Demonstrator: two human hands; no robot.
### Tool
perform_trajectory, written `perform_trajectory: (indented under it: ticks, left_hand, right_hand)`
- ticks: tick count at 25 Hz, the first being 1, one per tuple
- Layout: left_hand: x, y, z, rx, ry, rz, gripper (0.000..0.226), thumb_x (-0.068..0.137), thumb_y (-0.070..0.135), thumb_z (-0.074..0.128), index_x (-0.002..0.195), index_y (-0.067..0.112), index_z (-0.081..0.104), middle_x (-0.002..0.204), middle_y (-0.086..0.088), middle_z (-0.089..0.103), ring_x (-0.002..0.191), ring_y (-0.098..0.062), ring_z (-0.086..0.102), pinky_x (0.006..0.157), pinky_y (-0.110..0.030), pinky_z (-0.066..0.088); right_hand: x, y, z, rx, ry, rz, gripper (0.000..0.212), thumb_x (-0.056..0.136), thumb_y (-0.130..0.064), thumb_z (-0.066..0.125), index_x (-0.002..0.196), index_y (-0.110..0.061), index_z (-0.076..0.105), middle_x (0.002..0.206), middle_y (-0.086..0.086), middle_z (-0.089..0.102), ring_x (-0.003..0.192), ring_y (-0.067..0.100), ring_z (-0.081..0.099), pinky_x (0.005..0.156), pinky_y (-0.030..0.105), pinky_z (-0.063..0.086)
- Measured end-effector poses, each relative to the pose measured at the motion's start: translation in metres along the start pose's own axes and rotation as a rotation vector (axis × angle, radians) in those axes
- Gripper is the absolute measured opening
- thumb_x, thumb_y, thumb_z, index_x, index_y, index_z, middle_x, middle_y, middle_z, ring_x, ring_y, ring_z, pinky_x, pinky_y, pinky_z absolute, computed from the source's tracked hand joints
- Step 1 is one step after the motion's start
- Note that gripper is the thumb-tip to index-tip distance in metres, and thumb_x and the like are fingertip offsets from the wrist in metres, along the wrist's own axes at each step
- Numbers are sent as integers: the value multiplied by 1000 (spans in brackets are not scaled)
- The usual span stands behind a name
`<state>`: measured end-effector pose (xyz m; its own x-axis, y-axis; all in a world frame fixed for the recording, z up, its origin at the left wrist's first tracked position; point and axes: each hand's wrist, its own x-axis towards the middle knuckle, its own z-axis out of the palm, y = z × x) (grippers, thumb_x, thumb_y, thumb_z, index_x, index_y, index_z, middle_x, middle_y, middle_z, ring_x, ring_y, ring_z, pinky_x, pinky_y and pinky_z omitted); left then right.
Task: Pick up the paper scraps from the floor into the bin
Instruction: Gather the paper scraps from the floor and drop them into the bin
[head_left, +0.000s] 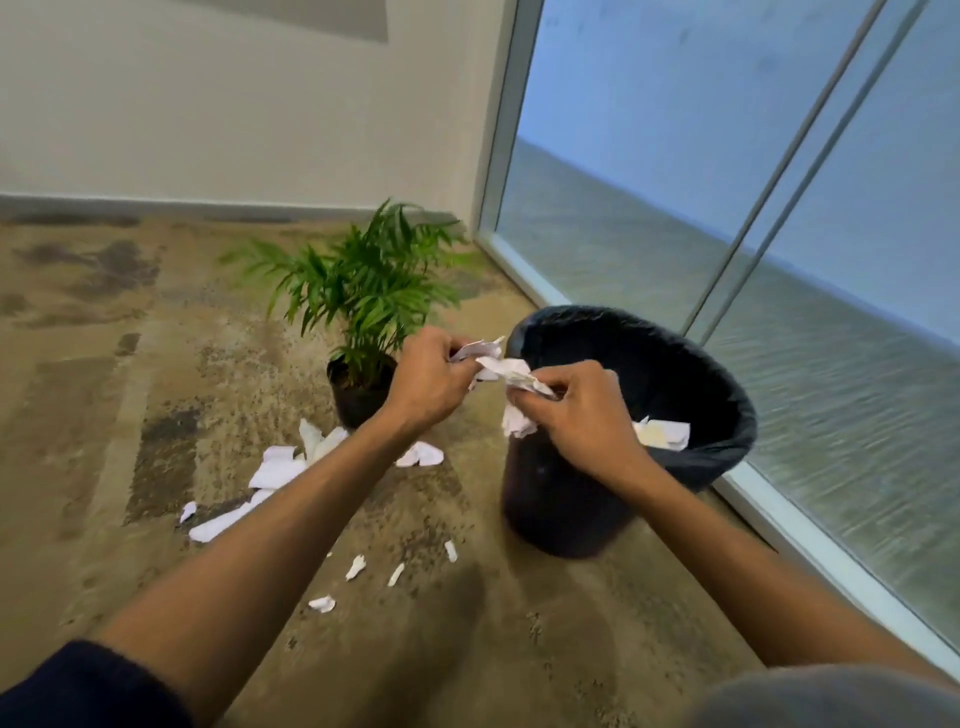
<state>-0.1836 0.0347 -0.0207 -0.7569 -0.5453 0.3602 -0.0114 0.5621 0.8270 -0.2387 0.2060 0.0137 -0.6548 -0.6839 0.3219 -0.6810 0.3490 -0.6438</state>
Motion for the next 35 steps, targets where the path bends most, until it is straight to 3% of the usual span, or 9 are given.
perform_trajectory:
  ticks: [5, 9, 13, 15, 18, 20, 25, 29, 35]
  left_hand:
    - [49, 65, 57, 132, -172, 63, 10, 78, 18, 71, 76, 9, 76, 63, -11, 67, 55, -12, 52, 51, -26, 37]
    - [66, 81, 117, 386, -412, 63, 26, 77, 6, 68, 58, 12, 52, 54, -4, 49, 53, -19, 45, 49, -31, 34]
    - [67, 76, 156, 563, -584, -10, 25, 83, 4, 62, 66, 11, 44, 66, -5, 48, 64, -24, 52, 54, -32, 43]
    - [64, 68, 170, 608, -741, -38, 19, 86, 17, 63, 73, 10, 51, 77, -8, 58, 72, -26, 58, 65, -34, 49]
    - [63, 59, 183, 709, -1020, -35, 42, 90, 37, 55, 118, 7, 57, 120, -13, 59, 107, -31, 57, 92, -39, 47]
    - [64, 61, 182, 761, -1069, -5, 45, 92, 34, 50, 127, 7, 53, 129, -14, 55, 111, -31, 54, 98, -41, 45]
    - [59, 75, 146, 655, -699, 225, 27, 86, 23, 50, 108, 13, 63, 103, -7, 65, 90, -28, 58, 78, -40, 44]
    - [37, 59, 92, 415, -330, 345, 21, 76, 28, 45, 82, 15, 60, 82, -4, 62, 76, -28, 59, 68, -42, 49]
    - [-17, -12, 12, 197, -72, 281, 38, 84, 15, 49, 121, 12, 59, 117, -3, 62, 106, -18, 57, 90, -34, 47]
  right_hand:
    - [27, 29, -77, -217, 68, 50, 30, 84, -24, 69, 55, -17, 67, 46, 5, 57, 42, 10, 45, 47, 27, 33]
    - [37, 81, -86, -405, -28, 209, 29, 84, -21, 68, 62, -2, 69, 47, 5, 50, 47, 16, 43, 43, 24, 28]
    - [38, 121, -76, -556, -186, 301, 25, 83, -23, 68, 60, -19, 60, 67, 4, 64, 70, 24, 65, 58, 31, 48]
    - [36, 129, -69, -679, -314, 343, 9, 85, -32, 67, 86, -23, 68, 87, 5, 66, 89, 28, 65, 71, 34, 48]
    - [38, 138, -65, -794, -551, 422, 42, 91, -36, 60, 131, -30, 55, 124, 5, 63, 119, 28, 55, 103, 50, 35]
    - [41, 136, -69, -740, -601, 465, 55, 89, -38, 62, 141, -31, 46, 134, 5, 58, 126, 29, 51, 107, 52, 35]
    - [39, 103, -79, -936, -271, 161, 36, 87, -30, 56, 123, -29, 62, 109, 0, 69, 101, 25, 64, 84, 36, 47]
    - [36, 55, -58, -899, 27, -62, 20, 86, -26, 49, 92, -24, 68, 84, -1, 67, 77, 25, 64, 55, 30, 32]
    - [34, 13, 23, -629, 160, -446, 20, 87, -33, 55, 89, -23, 72, 76, -5, 67, 66, 18, 64, 51, 29, 47]
